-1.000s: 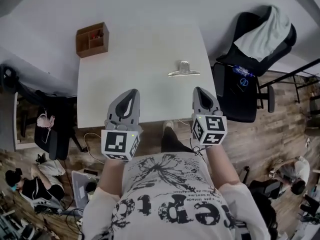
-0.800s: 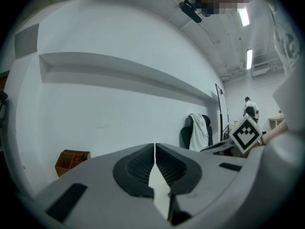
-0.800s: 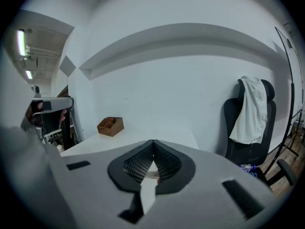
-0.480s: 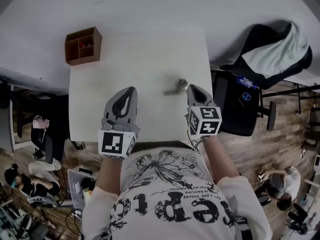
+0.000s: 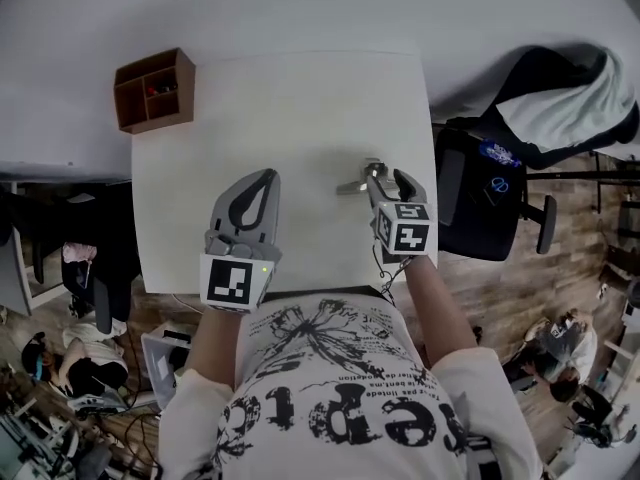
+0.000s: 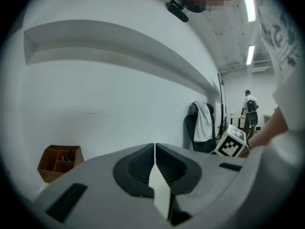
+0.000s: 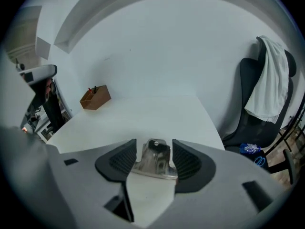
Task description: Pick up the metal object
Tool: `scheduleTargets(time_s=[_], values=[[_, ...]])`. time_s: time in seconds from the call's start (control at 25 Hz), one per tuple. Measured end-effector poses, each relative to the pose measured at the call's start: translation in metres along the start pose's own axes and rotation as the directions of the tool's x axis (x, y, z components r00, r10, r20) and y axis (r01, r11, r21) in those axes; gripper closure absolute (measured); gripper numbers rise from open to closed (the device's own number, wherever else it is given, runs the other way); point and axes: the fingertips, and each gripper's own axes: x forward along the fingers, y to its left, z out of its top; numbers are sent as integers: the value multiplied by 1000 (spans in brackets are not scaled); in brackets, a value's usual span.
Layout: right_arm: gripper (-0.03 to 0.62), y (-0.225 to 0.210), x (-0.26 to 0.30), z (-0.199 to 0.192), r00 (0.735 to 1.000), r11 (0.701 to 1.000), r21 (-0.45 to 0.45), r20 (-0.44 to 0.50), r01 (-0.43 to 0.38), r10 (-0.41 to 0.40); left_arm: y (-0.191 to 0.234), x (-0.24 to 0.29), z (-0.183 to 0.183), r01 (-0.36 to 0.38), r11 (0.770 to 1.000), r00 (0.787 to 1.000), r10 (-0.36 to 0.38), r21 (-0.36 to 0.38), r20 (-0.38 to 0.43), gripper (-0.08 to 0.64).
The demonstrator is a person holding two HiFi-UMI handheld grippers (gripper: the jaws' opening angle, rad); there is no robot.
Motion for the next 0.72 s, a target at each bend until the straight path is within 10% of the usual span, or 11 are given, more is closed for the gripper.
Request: scheduleTargets(time_s=[0.72], values=[[305,-13,71,-39,945,994,35,-316,100,-84,32,20,-28,15,999,998,-17,-46,-57,548]])
